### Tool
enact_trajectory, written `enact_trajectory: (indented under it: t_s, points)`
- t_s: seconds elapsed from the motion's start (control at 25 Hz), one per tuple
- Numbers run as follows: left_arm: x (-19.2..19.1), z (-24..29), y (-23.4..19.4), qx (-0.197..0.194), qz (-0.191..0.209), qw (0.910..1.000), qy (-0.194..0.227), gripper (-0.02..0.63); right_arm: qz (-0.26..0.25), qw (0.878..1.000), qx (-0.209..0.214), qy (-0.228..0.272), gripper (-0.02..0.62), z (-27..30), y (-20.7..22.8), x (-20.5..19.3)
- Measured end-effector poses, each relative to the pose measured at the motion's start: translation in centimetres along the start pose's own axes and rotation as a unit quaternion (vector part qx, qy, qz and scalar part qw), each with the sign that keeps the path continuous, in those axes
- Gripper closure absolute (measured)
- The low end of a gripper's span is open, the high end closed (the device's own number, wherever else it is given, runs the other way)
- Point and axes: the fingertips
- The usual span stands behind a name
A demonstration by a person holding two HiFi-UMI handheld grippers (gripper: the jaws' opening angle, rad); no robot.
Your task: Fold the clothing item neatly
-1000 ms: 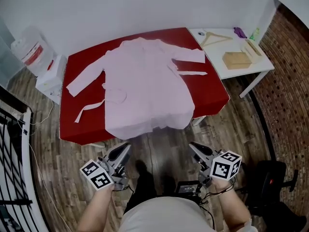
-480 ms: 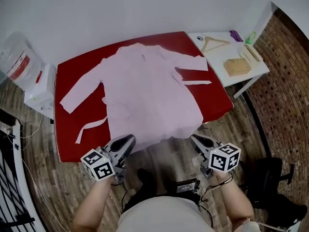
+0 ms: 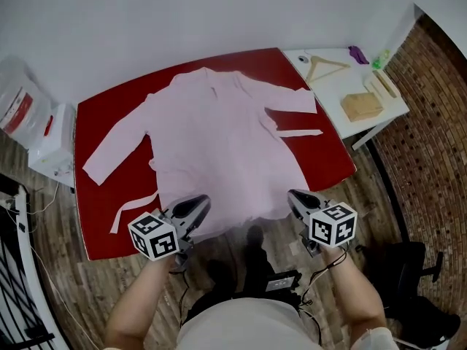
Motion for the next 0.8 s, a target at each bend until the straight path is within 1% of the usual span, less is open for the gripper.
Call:
enact_trajectory:
  t_s: [0.28, 0.4, 0.6, 0.8]
  points:
    - [1.4, 5.8, -3.8, 0.041, -0.007, 0.999, -0.013, 0.598, -0.002, 0.999, 0.043, -0.017, 0.581, 6.1, 4.0, 3.5]
    - [1.9, 8.9, -5.6, 0.059, -0.005, 0.998, -0.021, 0.598, -0.012, 0.998, 0.058, -0.027, 0.581, 8.6, 6.3, 5.2]
    - [2.7, 13.5, -9.4, 0.106, -0.007, 0.9939, -0.028, 0.598, -0.031, 0.996, 0.069, -0.044, 0.581, 12.8, 10.5, 7.6]
    - [3.3, 16.9, -12.8, 0.129, 0.003, 0.9903, -0.052, 0.6, -0.042, 0.995, 0.073, -0.056, 0.581, 17.2, 13.4, 9.4]
Point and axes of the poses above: the fingertips, and each gripper's own axes: z forward along the fingers, y to its right, x out of its top, and after that the axes turned 6 degrees about z, right-handed
